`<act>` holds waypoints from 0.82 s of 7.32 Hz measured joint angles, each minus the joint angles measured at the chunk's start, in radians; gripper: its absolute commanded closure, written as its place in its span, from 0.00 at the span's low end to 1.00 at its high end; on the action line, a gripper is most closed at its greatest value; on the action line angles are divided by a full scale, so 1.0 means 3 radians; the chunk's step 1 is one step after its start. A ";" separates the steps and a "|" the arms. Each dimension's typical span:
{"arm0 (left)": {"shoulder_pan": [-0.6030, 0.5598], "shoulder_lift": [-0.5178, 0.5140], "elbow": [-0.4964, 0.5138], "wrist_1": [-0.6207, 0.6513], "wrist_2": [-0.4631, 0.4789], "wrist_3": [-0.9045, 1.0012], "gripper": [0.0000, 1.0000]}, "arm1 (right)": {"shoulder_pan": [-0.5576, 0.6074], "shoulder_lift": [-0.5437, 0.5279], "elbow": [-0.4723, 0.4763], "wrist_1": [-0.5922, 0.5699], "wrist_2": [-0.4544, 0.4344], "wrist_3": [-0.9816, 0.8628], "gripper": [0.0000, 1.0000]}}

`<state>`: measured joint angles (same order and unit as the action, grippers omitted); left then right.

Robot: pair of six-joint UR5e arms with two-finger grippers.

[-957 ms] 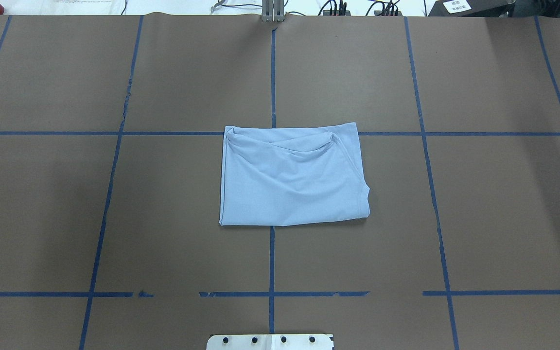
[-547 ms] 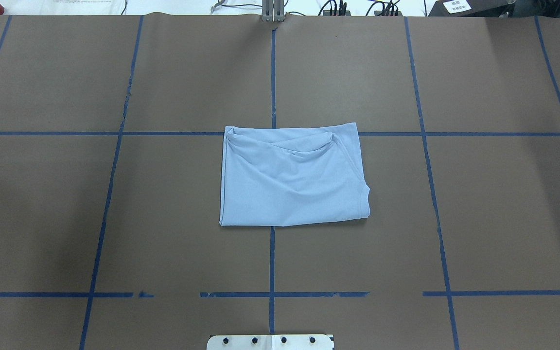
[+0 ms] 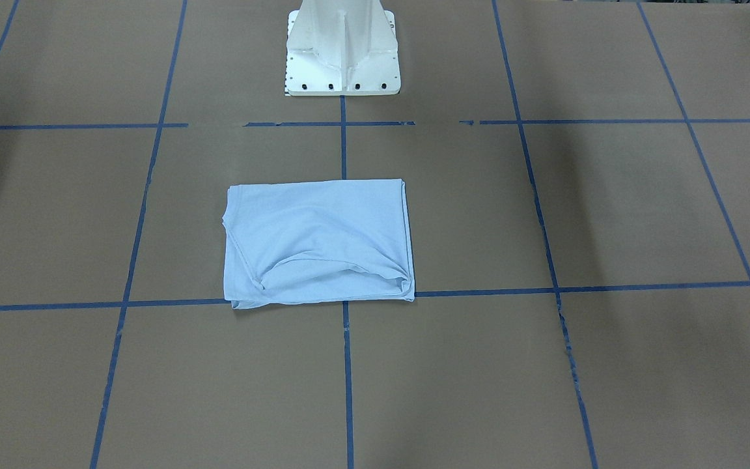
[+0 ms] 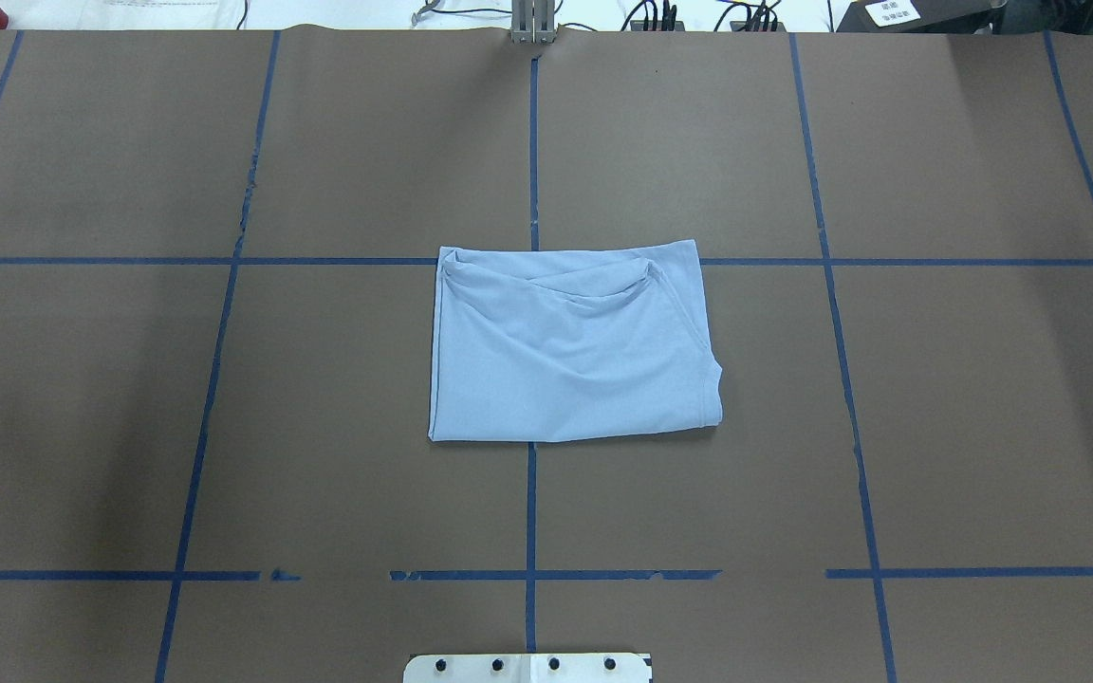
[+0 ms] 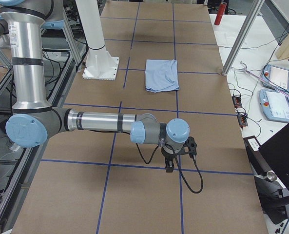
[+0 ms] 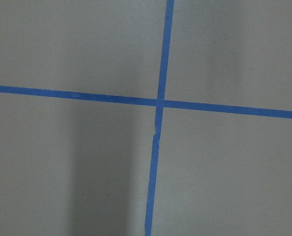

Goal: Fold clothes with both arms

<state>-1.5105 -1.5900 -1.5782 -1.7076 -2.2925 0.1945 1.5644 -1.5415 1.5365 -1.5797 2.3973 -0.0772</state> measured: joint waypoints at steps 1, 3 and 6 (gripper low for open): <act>-0.0001 0.0010 -0.0138 0.0232 -0.0100 -0.0072 0.00 | -0.0002 0.0008 -0.0002 0.0001 -0.0002 0.0052 0.00; -0.0003 0.0045 -0.0207 0.0426 -0.0150 -0.0137 0.00 | -0.0004 0.0021 0.0005 0.0002 -0.0005 0.0096 0.00; -0.0014 0.0101 -0.0196 0.0455 -0.0152 -0.0145 0.00 | -0.0004 0.0024 0.0019 0.0002 -0.0035 0.0099 0.00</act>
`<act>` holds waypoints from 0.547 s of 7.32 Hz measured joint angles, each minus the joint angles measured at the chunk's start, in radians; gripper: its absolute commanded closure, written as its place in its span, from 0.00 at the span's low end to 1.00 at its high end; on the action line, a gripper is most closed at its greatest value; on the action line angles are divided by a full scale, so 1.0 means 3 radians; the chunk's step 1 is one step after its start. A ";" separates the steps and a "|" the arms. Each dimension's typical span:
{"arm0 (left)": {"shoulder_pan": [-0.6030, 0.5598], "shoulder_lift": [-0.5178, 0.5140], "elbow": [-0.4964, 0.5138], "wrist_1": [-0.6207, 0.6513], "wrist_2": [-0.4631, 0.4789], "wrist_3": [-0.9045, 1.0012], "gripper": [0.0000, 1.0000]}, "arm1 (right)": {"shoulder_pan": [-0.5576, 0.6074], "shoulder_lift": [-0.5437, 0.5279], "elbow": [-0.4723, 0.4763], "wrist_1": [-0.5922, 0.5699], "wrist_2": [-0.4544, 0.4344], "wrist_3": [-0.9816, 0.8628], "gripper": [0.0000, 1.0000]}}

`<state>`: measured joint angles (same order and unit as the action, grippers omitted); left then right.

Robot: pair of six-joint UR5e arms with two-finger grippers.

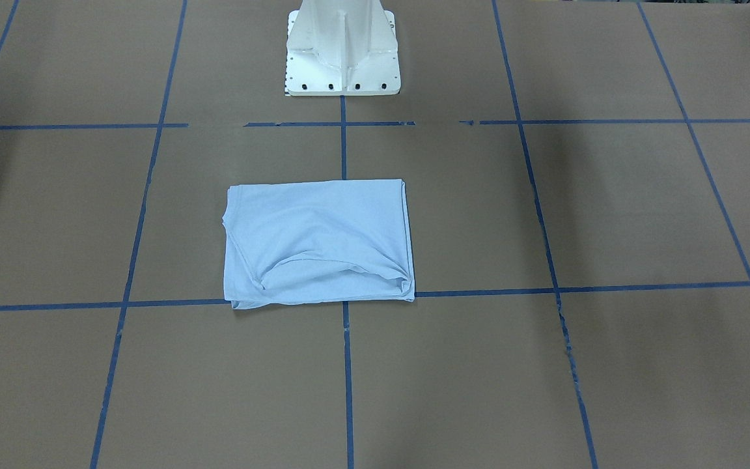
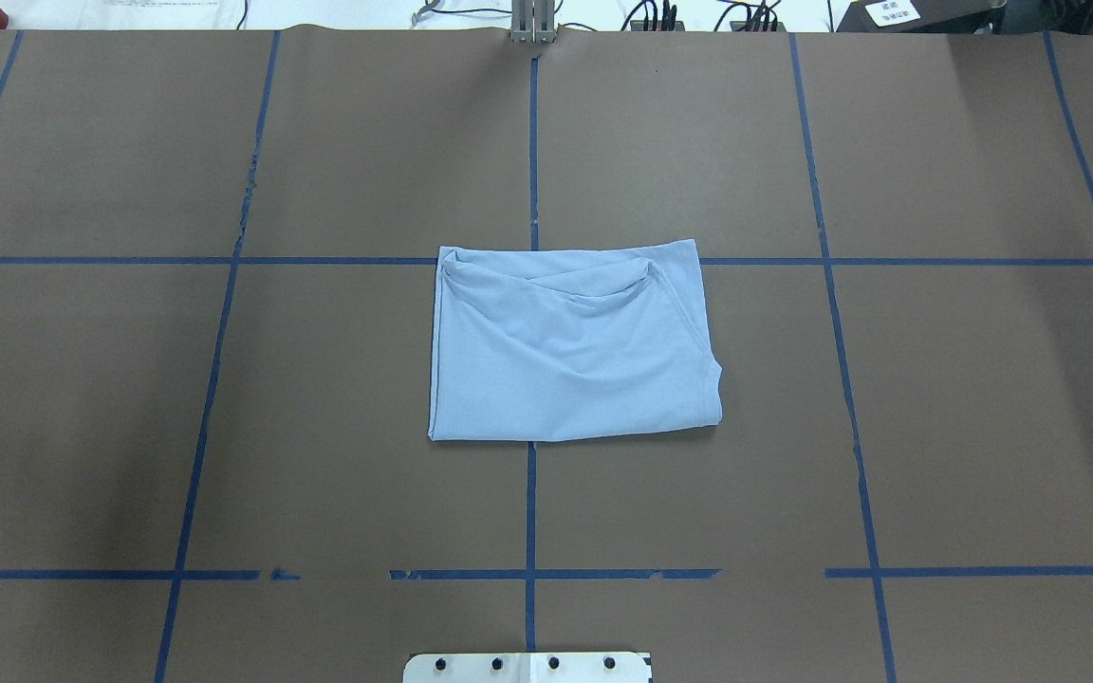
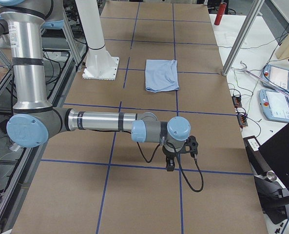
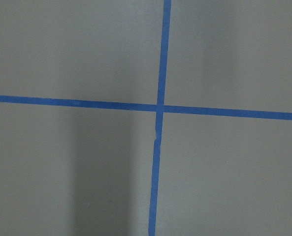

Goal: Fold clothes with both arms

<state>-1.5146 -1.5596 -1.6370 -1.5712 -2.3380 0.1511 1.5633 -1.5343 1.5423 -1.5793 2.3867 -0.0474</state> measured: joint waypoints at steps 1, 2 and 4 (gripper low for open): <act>-0.0002 0.0009 -0.0002 0.0001 0.0000 -0.0001 0.00 | 0.0002 -0.0006 0.0002 0.0001 -0.0008 0.0000 0.00; -0.0005 0.0011 -0.0003 0.0001 0.0002 -0.0002 0.00 | 0.0004 -0.0013 0.0004 0.0002 -0.0011 -0.0001 0.00; -0.0007 0.0013 -0.0006 0.0001 0.0003 -0.0034 0.00 | 0.0004 -0.0020 0.0003 0.0003 -0.0014 -0.0002 0.00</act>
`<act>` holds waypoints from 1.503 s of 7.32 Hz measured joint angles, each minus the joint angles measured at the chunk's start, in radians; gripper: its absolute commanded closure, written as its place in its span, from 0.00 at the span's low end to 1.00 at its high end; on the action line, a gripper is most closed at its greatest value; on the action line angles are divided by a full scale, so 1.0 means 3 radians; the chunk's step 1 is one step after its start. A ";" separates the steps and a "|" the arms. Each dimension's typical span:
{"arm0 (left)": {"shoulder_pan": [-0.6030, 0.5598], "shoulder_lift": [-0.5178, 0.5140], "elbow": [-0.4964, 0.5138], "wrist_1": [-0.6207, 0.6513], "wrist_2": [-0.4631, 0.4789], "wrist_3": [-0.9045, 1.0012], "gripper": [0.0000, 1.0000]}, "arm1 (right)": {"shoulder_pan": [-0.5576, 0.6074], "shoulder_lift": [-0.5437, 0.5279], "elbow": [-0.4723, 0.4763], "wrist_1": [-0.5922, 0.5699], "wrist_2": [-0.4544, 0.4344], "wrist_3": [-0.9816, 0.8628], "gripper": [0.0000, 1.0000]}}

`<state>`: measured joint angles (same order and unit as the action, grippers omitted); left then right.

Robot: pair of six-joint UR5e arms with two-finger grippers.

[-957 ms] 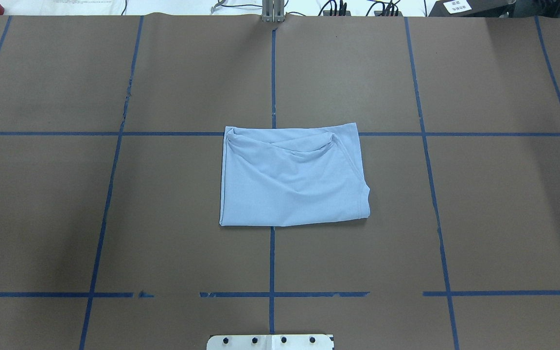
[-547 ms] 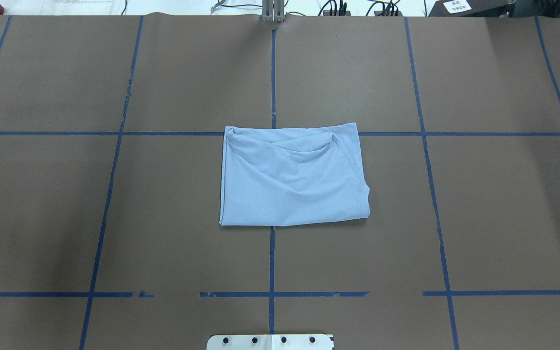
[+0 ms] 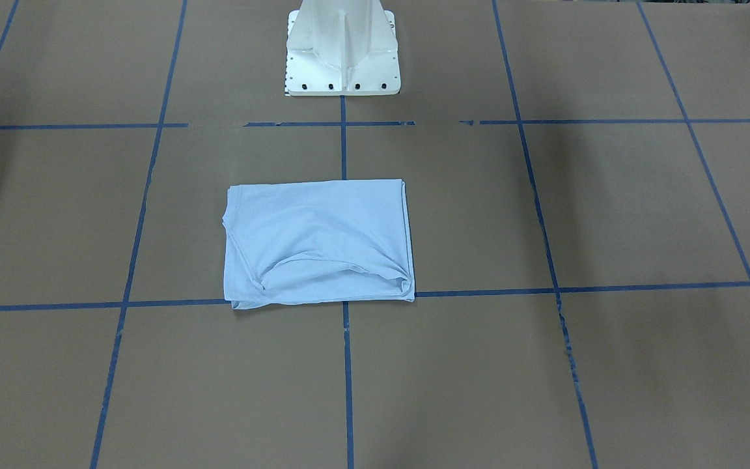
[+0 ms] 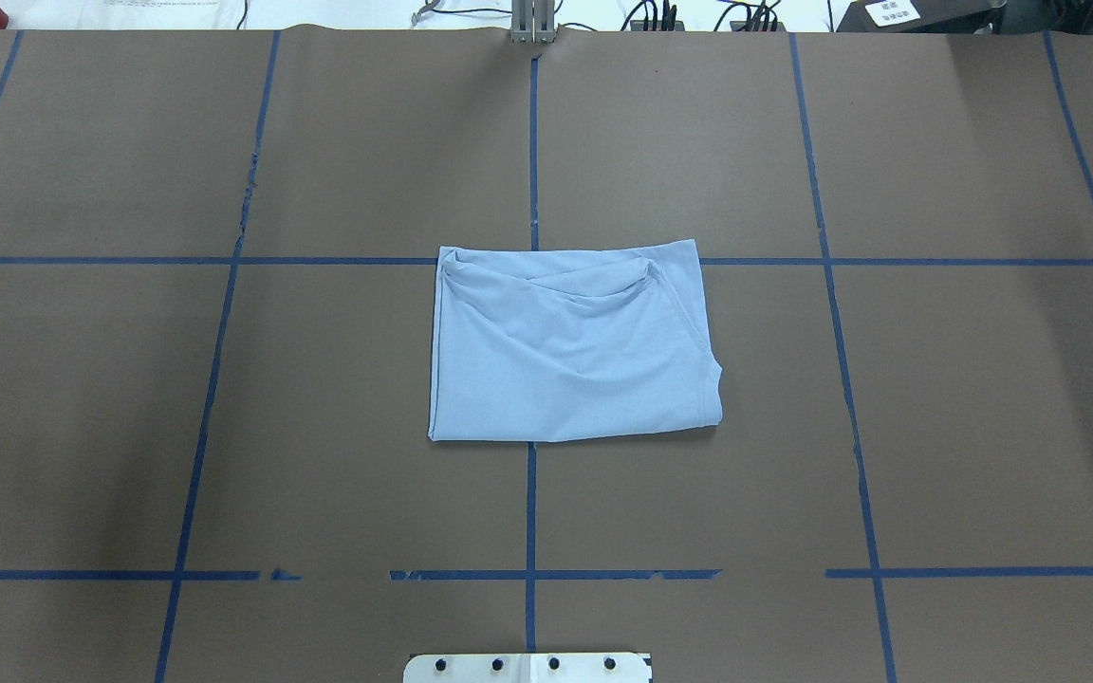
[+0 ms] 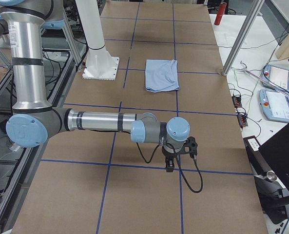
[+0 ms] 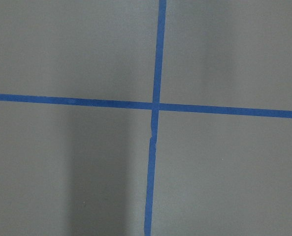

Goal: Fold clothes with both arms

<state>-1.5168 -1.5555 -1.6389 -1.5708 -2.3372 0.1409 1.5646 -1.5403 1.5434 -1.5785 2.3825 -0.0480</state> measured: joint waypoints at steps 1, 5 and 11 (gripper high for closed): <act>-0.0001 -0.0001 0.0000 -0.0001 -0.0004 -0.0144 0.00 | 0.0000 -0.0002 0.0000 0.0000 0.0000 0.0001 0.00; -0.0001 -0.0010 -0.0030 -0.0005 -0.0019 -0.0844 0.00 | 0.0000 0.0001 -0.0005 0.0000 -0.0001 0.0000 0.00; 0.0004 -0.0017 -0.0034 -0.0005 -0.0026 -0.0874 0.00 | 0.0000 0.0015 -0.0006 0.0000 0.0004 0.0001 0.00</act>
